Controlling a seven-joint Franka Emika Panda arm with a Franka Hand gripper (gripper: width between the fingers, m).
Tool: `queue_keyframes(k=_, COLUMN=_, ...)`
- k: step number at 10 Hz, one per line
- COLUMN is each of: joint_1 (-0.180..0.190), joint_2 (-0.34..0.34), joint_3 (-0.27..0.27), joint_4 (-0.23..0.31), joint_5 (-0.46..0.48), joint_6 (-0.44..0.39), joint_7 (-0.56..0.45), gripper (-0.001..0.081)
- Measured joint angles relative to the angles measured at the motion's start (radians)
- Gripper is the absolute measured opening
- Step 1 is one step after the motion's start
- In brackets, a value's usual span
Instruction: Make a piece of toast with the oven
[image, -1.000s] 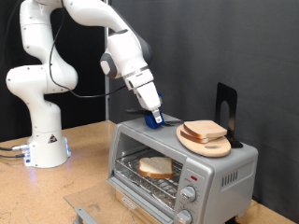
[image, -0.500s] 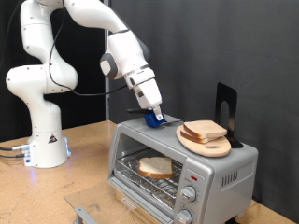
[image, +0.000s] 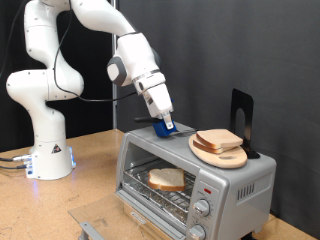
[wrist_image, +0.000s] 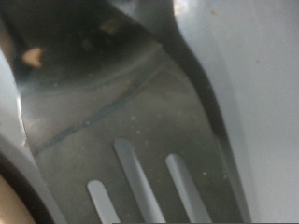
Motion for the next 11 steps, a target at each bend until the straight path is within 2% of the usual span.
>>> queue_keyframes(k=2, joint_1=-0.044, joint_2=-0.005, joint_3=-0.003, joint_4=0.036, joint_5=-0.033, joint_6=-0.136, joint_7=0.014, gripper=0.0807)
queue_keyframes(k=4, joint_1=-0.046, joint_2=-0.006, joint_3=-0.008, joint_4=0.035, joint_5=0.000, joint_6=-0.148, joint_7=0.033, gripper=0.0807)
queue_keyframes(k=5, joint_1=-0.046, joint_2=-0.004, joint_3=-0.017, joint_4=0.039, joint_5=0.013, joint_6=-0.175, joint_7=0.052, gripper=0.0807)
queue_keyframes(k=8, joint_1=-0.042, joint_2=-0.014, joint_3=-0.044, joint_4=0.062, joint_5=0.054, joint_6=-0.331, joint_7=0.059, gripper=0.0807)
queue_keyframes(k=11, joint_1=-0.032, joint_2=-0.028, joint_3=-0.041, joint_4=0.063, joint_5=0.083, joint_6=-0.373, joint_7=0.059, gripper=0.0807)
